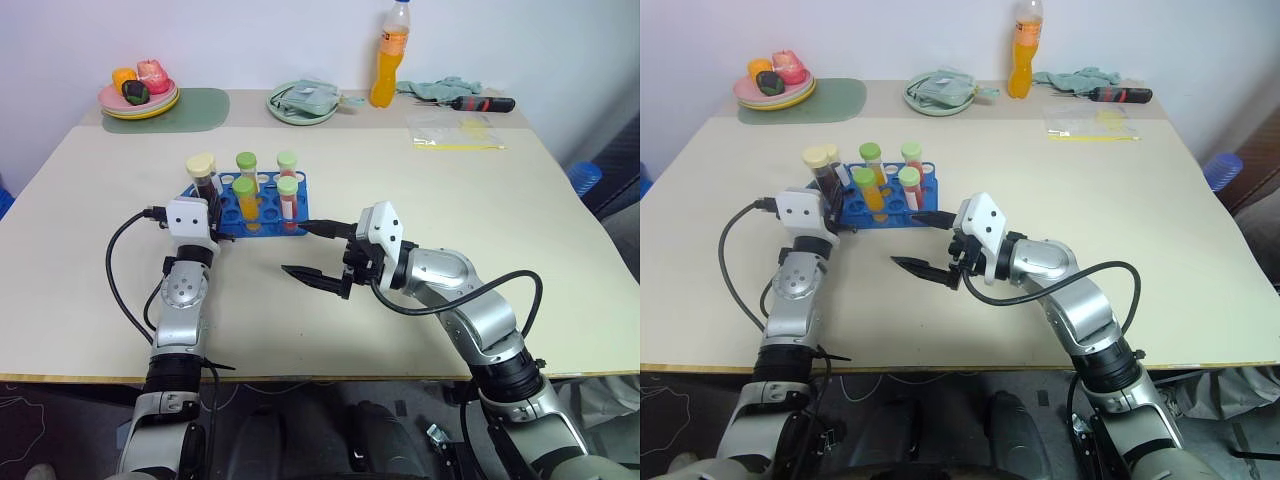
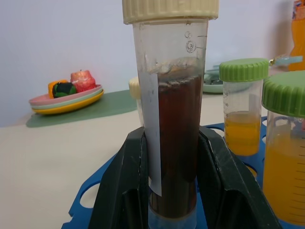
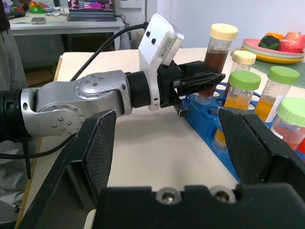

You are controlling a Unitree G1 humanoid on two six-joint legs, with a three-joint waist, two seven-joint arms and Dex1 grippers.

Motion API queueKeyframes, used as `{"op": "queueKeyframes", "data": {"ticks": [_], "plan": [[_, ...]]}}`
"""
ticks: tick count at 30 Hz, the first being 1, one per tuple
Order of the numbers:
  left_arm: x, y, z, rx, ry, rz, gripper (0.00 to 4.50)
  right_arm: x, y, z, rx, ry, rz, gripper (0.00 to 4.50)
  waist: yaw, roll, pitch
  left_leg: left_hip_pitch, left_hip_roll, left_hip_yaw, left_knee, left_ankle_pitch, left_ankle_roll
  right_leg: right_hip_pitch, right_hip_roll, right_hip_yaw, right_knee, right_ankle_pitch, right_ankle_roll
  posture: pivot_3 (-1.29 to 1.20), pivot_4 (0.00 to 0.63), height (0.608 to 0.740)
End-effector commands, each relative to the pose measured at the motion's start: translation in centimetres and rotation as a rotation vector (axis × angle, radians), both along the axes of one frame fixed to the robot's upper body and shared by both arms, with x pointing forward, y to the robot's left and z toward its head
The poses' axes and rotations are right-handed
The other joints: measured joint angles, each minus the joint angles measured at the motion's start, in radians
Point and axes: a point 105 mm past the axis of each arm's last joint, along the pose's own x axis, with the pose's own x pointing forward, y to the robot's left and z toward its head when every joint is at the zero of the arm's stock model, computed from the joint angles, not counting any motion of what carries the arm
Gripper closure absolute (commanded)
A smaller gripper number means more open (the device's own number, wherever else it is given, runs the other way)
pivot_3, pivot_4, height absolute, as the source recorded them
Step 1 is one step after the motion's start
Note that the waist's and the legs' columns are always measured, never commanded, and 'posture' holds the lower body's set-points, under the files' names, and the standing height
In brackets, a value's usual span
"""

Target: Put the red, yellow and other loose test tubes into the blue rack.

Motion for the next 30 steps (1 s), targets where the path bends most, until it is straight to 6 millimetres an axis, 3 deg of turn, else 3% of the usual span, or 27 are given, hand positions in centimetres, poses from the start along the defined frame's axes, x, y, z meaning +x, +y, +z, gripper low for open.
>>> {"op": "queueKeyframes", "data": {"ticks": [1, 16, 23, 24, 27, 30], "plan": [[0.0, -0.1, 0.5, 0.026, -0.017, -0.007, 3.65, -0.5, 0.0, 1.0, 0.025, -0.036, 0.008, 0.73, 0.000, 0.000, 0.000, 0.000, 0.000, 0.000, 0.000, 0.000, 0.000, 0.000, 0.000, 0.000, 0.000, 0.000, 0.000, 0.00, 0.150, 0.740], [0.0, -0.1, -0.6, -0.036, 0.033, -0.026, 3.65, -0.4, 0.1, 1.0, 0.035, -0.036, 0.004, 0.73, 0.000, 0.000, 0.000, 0.000, 0.000, 0.000, 0.000, 0.000, 0.000, 0.000, 0.000, 0.000, 0.000, 0.000, 0.000, 0.00, 0.150, 0.740], [-0.3, 1.0, -0.1, -0.066, 0.012, 0.027, 0.21, -0.4, -0.1, 1.1, 0.035, -0.040, 0.002, 0.73, -0.001, 0.000, 0.000, 0.000, 0.000, 0.000, 0.000, 0.000, 0.000, 0.000, 0.000, 0.000, 0.000, 0.000, 0.000, 0.00, 0.150, 0.740], [-0.5, 1.4, 0.2, -0.078, 0.004, 0.041, 0.02, -0.4, -0.3, 1.1, 0.037, -0.039, 0.002, 0.73, -0.001, 0.000, 0.000, 0.000, 0.000, 0.000, 0.000, 0.000, 0.000, 0.000, 0.000, 0.000, 0.000, 0.000, 0.000, 0.00, 0.150, 0.740], [-1.9, 2.8, 1.5, -0.075, -0.033, 0.052, 0.02, -0.2, -0.9, 1.8, 0.044, -0.043, -0.003, 0.73, -0.004, 0.000, 0.000, 0.000, 0.000, 0.000, 0.000, 0.000, 0.000, 0.000, 0.000, 0.000, 0.000, 0.000, 0.000, 0.00, 0.150, 0.740], [-4.8, 4.3, 2.6, -0.021, -0.025, -0.032, 0.02, -0.1, -2.6, 2.6, 0.042, -0.040, -0.022, 0.73, -0.006, 0.001, 0.000, 0.000, 0.001, 0.000, -0.001, 0.000, 0.000, 0.000, 0.000, 0.000, 0.000, 0.000, 0.000, 0.00, 0.150, 0.740]]}}
